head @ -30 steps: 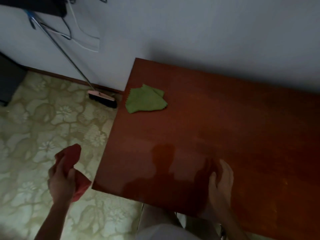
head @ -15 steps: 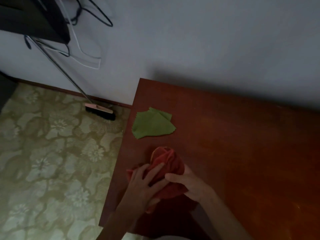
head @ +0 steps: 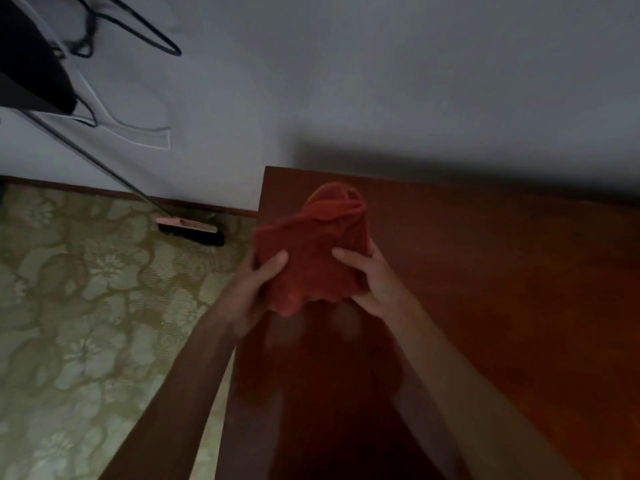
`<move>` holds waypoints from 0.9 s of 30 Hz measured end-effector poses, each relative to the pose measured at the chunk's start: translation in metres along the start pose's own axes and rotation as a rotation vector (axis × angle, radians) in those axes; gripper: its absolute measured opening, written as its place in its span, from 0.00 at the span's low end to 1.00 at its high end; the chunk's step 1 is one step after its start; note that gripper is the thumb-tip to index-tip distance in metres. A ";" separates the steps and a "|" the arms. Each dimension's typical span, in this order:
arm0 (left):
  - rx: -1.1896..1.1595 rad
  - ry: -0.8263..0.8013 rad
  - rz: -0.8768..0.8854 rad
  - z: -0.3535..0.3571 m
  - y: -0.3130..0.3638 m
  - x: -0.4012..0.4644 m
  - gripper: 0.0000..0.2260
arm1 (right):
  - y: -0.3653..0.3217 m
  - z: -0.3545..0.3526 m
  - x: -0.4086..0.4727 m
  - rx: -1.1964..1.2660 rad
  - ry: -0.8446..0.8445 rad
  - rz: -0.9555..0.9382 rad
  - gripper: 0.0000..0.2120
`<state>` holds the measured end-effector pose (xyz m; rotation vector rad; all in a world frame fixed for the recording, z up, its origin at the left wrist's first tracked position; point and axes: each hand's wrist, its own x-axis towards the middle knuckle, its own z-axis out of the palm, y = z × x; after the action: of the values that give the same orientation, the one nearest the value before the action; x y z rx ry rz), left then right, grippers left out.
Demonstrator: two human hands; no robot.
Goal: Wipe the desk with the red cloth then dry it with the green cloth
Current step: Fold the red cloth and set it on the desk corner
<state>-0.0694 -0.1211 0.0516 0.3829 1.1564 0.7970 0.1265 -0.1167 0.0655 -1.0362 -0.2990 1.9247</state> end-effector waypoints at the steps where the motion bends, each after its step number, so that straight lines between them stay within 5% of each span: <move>1: -0.034 -0.021 0.017 0.006 0.011 0.011 0.32 | -0.005 -0.003 0.011 0.021 0.013 -0.017 0.22; 5: 0.121 0.088 0.177 0.019 0.045 0.069 0.27 | -0.024 -0.019 0.056 -0.044 0.126 -0.062 0.21; 10: 0.478 0.123 0.329 0.019 0.048 0.126 0.29 | -0.030 -0.034 0.102 -0.574 0.466 -0.250 0.21; 15: 0.971 0.248 0.587 0.012 0.037 0.144 0.37 | -0.028 -0.049 0.115 -0.990 0.579 -0.316 0.22; 19: 1.279 0.444 0.632 0.008 0.013 0.139 0.39 | -0.024 -0.063 0.110 -1.180 0.681 -0.295 0.29; 22: 1.290 0.658 0.598 0.012 0.004 0.129 0.36 | -0.020 -0.069 0.094 -1.083 0.716 -0.335 0.29; 24: 1.264 0.695 0.751 0.010 0.002 0.110 0.30 | -0.017 -0.076 0.066 -0.996 0.729 -0.388 0.26; 27: 1.332 0.490 1.019 -0.001 -0.025 0.071 0.19 | 0.004 -0.096 -0.002 -0.991 0.752 -0.422 0.23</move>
<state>-0.0491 -0.0865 -0.0122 2.0881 1.8753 0.8766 0.1978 -0.1388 0.0048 -2.0327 -0.9785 0.8410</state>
